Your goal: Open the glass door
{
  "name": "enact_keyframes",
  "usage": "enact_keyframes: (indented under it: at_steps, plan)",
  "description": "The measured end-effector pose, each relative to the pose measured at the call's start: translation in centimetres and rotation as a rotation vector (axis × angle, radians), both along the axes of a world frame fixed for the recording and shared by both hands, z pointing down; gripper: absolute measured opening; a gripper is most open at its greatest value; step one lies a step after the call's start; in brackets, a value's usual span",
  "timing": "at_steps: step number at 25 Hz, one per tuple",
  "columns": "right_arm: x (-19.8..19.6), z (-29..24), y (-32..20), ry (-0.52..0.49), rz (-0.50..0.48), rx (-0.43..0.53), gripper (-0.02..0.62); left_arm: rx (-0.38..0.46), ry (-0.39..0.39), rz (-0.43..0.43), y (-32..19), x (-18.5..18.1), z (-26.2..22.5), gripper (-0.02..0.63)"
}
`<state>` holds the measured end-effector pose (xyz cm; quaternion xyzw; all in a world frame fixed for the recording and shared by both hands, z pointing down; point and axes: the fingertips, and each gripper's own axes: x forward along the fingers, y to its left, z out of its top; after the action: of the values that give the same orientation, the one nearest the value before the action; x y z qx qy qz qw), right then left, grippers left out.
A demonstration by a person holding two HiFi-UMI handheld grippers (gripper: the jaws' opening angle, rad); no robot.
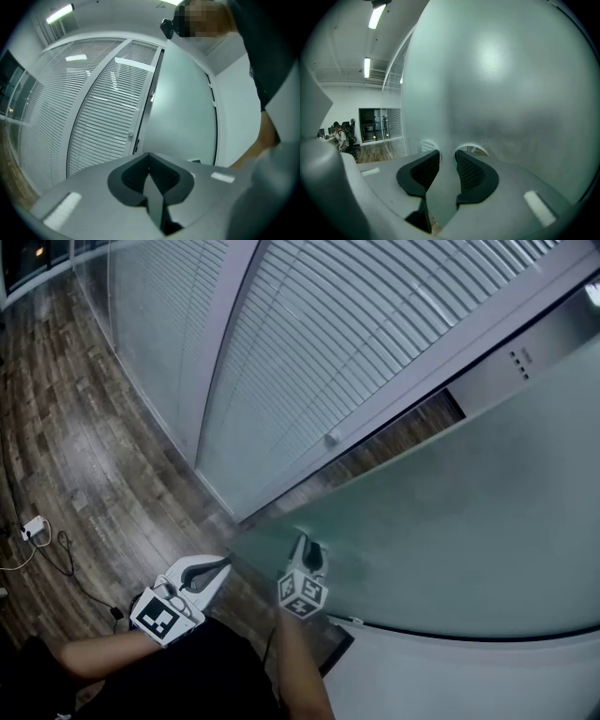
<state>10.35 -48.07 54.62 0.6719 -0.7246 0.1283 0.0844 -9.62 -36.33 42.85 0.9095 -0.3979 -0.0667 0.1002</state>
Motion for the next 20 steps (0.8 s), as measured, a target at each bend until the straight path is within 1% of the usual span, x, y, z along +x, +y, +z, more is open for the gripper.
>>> enact_keyframes:
  at_steps: [2, 6, 11, 13, 17, 20]
  plan:
    - [-0.3, -0.3, 0.5, -0.002, -0.003, 0.011, 0.118, -0.002, 0.007, -0.006, 0.4, -0.1, 0.2, -0.002]
    - [-1.2, -0.1, 1.3, -0.005, -0.021, 0.009, 0.118, -0.031, 0.019, -0.017, 0.6, -0.5, 1.0, -0.002]
    - [-1.6, 0.0, 2.8, -0.010, -0.035, 0.009, 0.118, 0.009, 0.020, 0.003, 1.7, 0.1, 0.4, -0.002]
    - [-2.1, 0.0, 3.2, -0.010, -0.044, 0.011, 0.118, -0.007, 0.004, 0.004, 2.1, 0.1, 0.7, -0.002]
    - [-2.5, 0.4, 4.7, -0.005, -0.079, 0.004, 0.118, -0.033, 0.009, -0.003, 3.7, 0.4, 1.6, -0.002]
    - [-2.8, 0.6, 6.1, -0.007, -0.086, 0.005, 0.118, -0.041, 0.009, -0.014, 5.2, 0.1, 2.0, -0.002]
